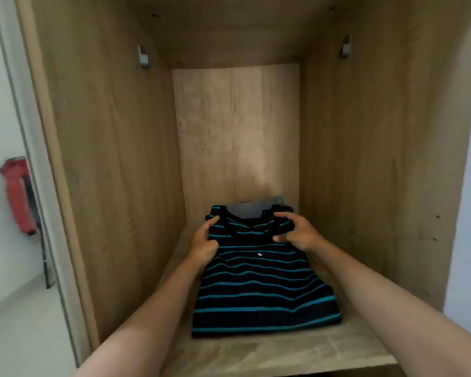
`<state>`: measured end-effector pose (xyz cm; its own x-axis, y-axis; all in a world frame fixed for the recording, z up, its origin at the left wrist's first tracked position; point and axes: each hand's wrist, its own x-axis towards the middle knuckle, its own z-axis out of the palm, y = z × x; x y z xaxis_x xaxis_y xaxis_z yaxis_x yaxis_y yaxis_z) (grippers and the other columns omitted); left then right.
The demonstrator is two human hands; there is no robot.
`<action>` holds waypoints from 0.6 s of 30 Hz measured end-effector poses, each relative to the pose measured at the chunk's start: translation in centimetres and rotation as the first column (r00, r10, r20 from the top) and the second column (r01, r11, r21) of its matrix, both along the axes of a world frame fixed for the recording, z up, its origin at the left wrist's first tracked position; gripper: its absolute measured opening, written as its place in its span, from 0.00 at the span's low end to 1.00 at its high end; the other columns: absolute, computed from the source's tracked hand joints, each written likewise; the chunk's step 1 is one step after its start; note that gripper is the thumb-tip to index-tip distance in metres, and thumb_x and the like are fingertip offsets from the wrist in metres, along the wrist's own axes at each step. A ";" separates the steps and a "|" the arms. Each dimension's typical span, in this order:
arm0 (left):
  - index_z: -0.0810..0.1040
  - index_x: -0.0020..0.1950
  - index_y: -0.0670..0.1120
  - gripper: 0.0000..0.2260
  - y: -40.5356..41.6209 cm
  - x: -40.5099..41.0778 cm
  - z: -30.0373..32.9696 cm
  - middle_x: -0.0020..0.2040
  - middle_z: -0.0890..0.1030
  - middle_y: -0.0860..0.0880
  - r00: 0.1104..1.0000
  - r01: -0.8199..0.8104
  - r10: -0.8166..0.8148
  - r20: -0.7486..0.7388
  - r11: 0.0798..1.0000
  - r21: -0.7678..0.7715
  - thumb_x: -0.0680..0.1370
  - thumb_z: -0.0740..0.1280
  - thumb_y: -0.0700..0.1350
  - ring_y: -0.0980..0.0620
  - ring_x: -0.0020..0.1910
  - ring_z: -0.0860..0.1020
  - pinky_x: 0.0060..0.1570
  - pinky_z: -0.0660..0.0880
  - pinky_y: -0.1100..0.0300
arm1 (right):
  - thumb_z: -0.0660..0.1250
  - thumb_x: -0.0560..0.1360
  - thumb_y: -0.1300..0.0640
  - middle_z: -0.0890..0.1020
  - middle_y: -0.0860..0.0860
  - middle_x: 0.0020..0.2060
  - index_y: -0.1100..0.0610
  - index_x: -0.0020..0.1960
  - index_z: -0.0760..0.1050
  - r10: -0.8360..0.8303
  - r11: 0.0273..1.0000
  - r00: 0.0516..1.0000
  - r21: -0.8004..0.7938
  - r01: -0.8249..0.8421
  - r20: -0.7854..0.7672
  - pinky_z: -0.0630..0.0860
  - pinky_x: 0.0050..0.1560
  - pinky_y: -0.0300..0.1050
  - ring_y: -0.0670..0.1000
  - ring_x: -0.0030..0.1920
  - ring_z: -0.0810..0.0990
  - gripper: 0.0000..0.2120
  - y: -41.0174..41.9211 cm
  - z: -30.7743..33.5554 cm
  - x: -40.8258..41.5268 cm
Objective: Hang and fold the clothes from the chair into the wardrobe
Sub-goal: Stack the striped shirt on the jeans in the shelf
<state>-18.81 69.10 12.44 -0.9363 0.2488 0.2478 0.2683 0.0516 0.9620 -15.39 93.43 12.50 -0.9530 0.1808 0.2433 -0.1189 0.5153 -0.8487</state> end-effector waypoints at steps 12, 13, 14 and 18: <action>0.63 0.73 0.47 0.32 -0.5 -2.8 -2.0 0.66 0.70 0.49 0.996 0.075 -0.069 0.048 0.988 -0.133 0.73 0.60 0.24 0.57 0.58 0.69 0.47 0.71 0.69 | 0.75 0.70 0.60 0.68 0.53 0.70 0.55 0.69 0.70 0.028 0.997 0.994 0.075 -0.036 0.109 0.69 0.65 0.44 0.54 0.67 0.70 0.29 0.9 -0.3 -0.8; 0.62 0.74 0.46 0.31 -0.6 -2.5 -1.8 0.68 0.69 0.48 0.996 0.075 -0.068 0.051 0.985 -0.155 0.74 0.62 0.26 0.57 0.58 0.68 0.51 0.70 0.66 | 0.73 0.72 0.59 0.67 0.52 0.71 0.55 0.70 0.68 0.015 0.993 0.994 0.118 -0.028 0.112 0.68 0.66 0.44 0.53 0.68 0.69 0.29 0.6 -0.2 -0.3; 0.62 0.74 0.46 0.30 -0.7 -2.1 -1.7 0.69 0.68 0.47 0.997 0.069 -0.062 0.046 0.982 -0.176 0.74 0.63 0.28 0.57 0.59 0.68 0.54 0.68 0.66 | 0.72 0.73 0.57 0.65 0.51 0.70 0.55 0.72 0.66 -0.010 0.987 0.993 0.159 -0.009 0.121 0.66 0.66 0.43 0.51 0.68 0.67 0.29 0.4 -0.2 0.2; 0.60 0.75 0.46 0.30 -1.3 0.7 -1.2 0.71 0.67 0.46 0.998 0.023 -0.007 0.069 0.974 -0.225 0.76 0.68 0.37 0.50 0.67 0.68 0.60 0.66 0.62 | 0.68 0.73 0.42 0.58 0.57 0.72 0.47 0.75 0.61 -0.203 0.941 0.973 0.297 0.162 0.114 0.61 0.71 0.50 0.60 0.72 0.60 0.33 -0.9 -0.1 3.0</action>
